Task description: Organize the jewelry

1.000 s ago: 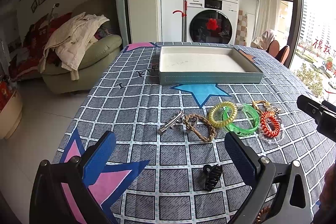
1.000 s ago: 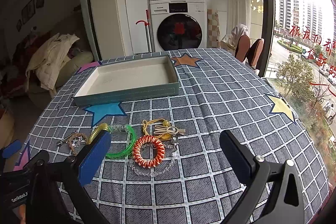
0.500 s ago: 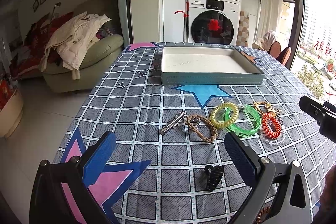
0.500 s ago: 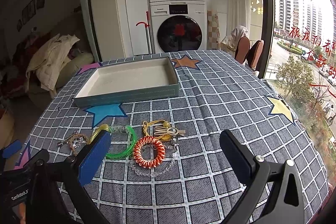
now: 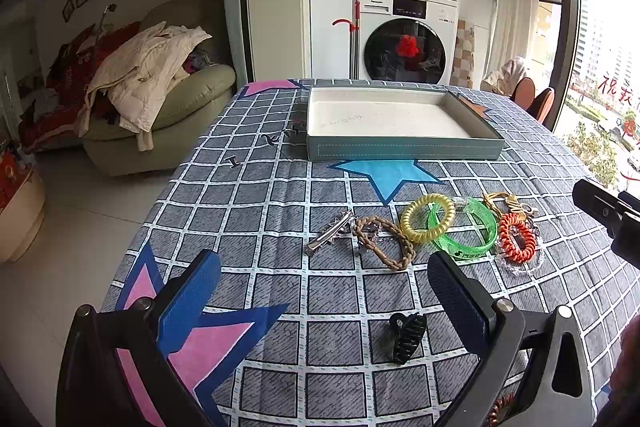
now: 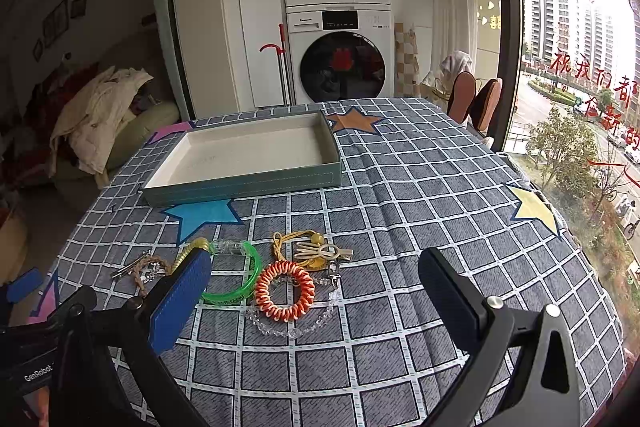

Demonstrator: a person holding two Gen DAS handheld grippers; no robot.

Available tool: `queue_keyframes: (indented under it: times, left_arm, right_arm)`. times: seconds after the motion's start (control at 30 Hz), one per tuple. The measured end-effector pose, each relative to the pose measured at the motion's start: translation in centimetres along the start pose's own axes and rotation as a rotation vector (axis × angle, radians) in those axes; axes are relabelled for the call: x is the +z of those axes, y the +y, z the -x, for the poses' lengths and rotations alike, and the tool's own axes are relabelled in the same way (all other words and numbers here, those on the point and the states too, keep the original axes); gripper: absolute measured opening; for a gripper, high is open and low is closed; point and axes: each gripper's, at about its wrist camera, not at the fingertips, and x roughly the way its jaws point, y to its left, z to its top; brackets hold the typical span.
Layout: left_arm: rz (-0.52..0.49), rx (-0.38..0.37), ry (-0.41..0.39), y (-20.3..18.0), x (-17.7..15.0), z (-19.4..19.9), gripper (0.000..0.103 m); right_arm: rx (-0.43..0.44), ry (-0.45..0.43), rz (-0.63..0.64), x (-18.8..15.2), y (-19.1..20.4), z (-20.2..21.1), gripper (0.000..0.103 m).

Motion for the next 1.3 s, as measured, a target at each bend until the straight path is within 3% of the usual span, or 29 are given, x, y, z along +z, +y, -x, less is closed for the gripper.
queue_keyframes:
  times: [1.3]
  left_arm:
    - [0.001,0.005,0.007,-0.25,-0.25,-0.09,0.103]
  right_arm:
    - [0.002,0.0,-0.005,-0.22,-0.02,0.04,0.103]
